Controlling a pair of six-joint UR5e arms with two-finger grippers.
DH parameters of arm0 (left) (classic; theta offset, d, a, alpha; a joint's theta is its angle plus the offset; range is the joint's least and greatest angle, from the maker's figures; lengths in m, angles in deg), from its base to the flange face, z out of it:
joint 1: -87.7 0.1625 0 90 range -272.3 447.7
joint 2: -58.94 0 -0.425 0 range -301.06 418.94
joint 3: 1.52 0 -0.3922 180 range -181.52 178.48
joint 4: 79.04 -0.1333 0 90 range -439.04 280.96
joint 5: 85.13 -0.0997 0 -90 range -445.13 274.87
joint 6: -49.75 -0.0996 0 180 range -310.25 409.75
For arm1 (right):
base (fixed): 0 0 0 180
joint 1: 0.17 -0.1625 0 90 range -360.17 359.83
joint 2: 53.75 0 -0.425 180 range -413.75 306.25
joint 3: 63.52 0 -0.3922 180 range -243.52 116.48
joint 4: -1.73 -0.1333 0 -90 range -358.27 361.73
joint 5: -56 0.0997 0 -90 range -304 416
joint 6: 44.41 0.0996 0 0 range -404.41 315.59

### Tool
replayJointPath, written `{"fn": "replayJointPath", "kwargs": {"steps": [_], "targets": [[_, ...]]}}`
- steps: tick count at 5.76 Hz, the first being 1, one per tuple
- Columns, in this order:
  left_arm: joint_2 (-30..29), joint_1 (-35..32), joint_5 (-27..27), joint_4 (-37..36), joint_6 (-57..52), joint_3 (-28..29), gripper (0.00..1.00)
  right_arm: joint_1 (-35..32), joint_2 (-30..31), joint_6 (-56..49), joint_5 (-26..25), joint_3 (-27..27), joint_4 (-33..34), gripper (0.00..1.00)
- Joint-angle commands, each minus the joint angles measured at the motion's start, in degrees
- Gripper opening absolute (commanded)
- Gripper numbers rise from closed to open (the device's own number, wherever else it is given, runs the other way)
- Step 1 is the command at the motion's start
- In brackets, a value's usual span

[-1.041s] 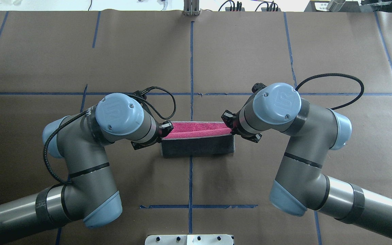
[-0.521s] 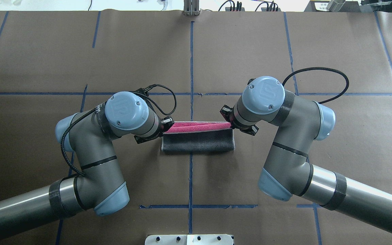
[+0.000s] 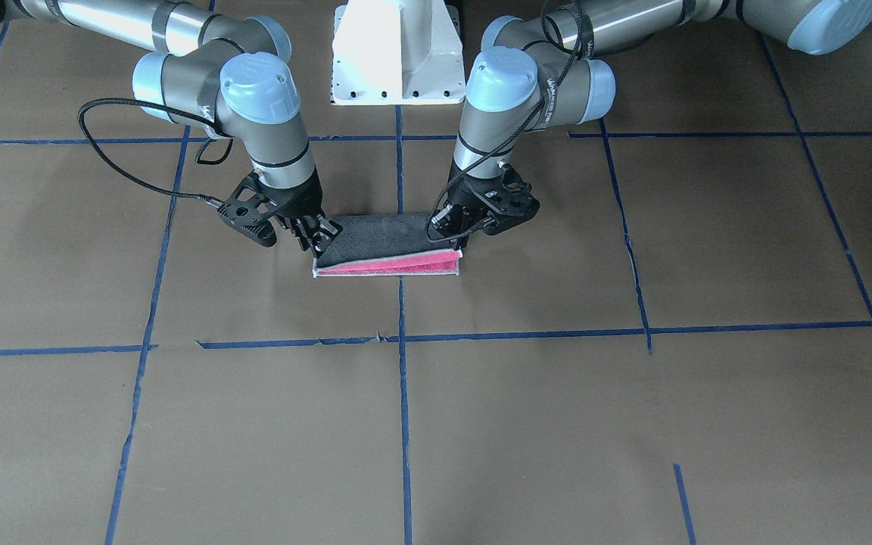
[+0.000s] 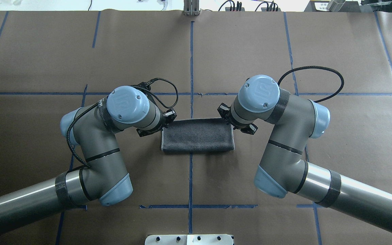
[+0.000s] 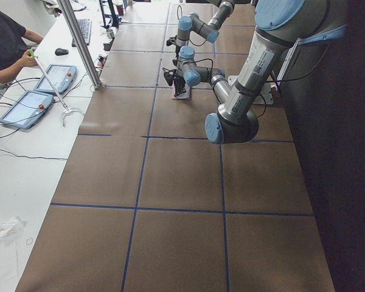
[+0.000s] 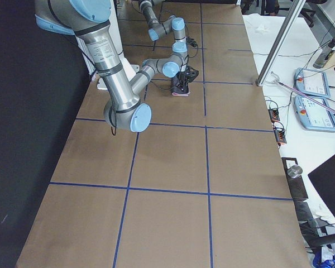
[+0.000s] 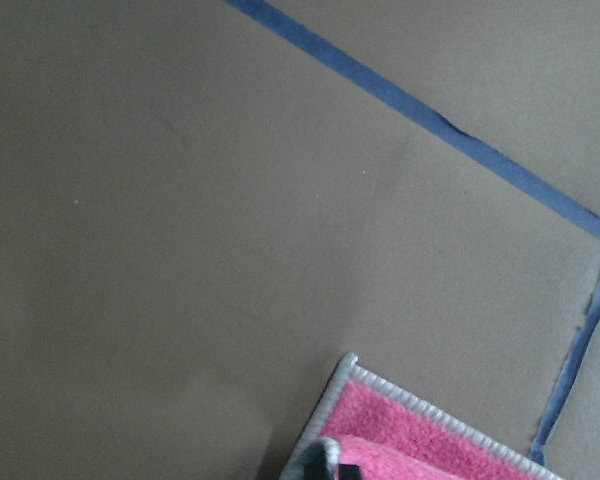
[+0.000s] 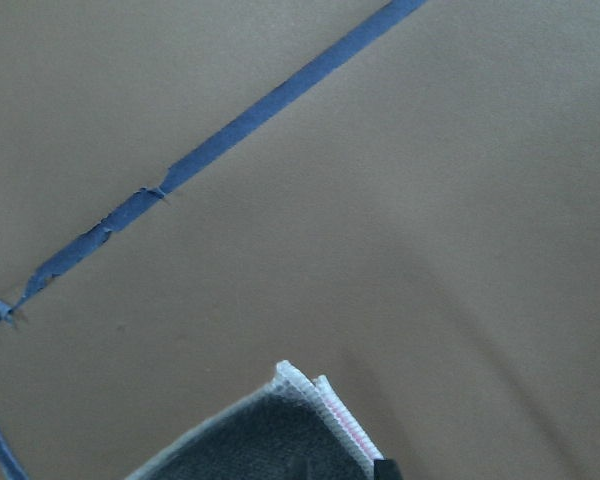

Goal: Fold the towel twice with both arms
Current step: 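Lift the near edge with both grippers and fold it over the far edge, then release the towel with both grippers and raise the right gripper away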

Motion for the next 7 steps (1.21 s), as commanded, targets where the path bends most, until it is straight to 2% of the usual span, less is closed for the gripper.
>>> {"fn": "replayJointPath", "kwargs": {"steps": [1,3,4,5,7], "targets": [[0.3,-1.7,0.4,2.4,-0.1,-0.4,0.73,-1.9,-0.6,0.0,3.4,0.1,-0.5,0.83],[0.7,-1.1,1.8,1.7,0.9,-2.4,0.71,-4.9,2.8,-0.1,9.4,5.9,-0.5,0.83],[2.3,0.1,3.5,1.8,10.1,-2.7,0.71,-7.1,6.4,-0.4,11.8,9.0,-0.5,0.84],[2.5,1.6,3.4,1.7,14.6,-2.5,0.72,-8.7,7.4,-0.7,12.7,9.4,-0.5,0.99],[2.8,3.7,3.4,1.7,19.1,-2.1,0.76,-10.0,8.4,-3.9,14.4,10.1,-0.5,1.00]]}}
